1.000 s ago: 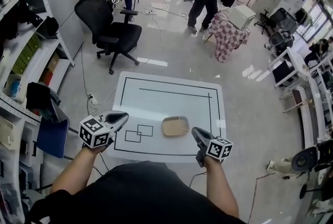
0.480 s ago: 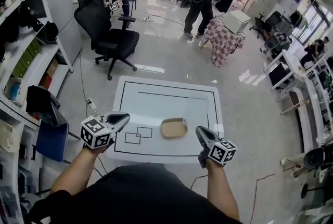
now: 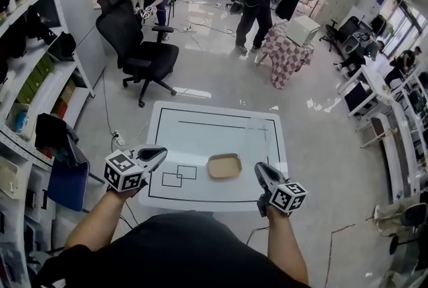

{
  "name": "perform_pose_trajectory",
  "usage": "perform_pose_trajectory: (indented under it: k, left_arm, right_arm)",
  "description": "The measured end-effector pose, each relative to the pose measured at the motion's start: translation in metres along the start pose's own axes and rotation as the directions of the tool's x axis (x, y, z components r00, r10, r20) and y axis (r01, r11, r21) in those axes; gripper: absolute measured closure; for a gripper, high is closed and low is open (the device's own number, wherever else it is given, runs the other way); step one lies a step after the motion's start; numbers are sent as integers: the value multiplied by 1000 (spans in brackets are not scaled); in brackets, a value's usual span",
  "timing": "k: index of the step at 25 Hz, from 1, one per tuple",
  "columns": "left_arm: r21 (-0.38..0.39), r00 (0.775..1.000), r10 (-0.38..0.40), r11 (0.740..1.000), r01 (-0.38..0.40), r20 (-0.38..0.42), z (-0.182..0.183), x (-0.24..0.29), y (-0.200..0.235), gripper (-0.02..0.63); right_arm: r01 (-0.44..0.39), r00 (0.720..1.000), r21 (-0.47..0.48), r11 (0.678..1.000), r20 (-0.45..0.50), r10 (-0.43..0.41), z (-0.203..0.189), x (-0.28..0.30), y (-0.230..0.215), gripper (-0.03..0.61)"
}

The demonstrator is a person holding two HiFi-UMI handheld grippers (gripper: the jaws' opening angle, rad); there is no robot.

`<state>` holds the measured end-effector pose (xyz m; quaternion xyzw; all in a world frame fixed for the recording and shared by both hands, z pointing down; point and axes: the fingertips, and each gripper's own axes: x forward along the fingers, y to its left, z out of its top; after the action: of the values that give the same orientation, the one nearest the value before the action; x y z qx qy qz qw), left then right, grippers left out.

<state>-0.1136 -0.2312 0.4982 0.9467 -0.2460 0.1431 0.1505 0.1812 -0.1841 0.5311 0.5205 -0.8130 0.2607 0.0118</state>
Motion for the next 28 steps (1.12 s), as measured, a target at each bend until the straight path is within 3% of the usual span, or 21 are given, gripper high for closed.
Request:
perform_pose_trajectory:
  k: [10,28]
  left_arm:
    - [1,1000,-6,1000,6,-1,-3,-3,1,592]
    - [-2,1000,-25,1000,25,-9,-9,-1,8,592]
  right_arm:
    - [52,998,-33,998,40,-51,5,-3,-2,528]
    - [79,997,-11,997,25,-79,-4,-4,-8,528]
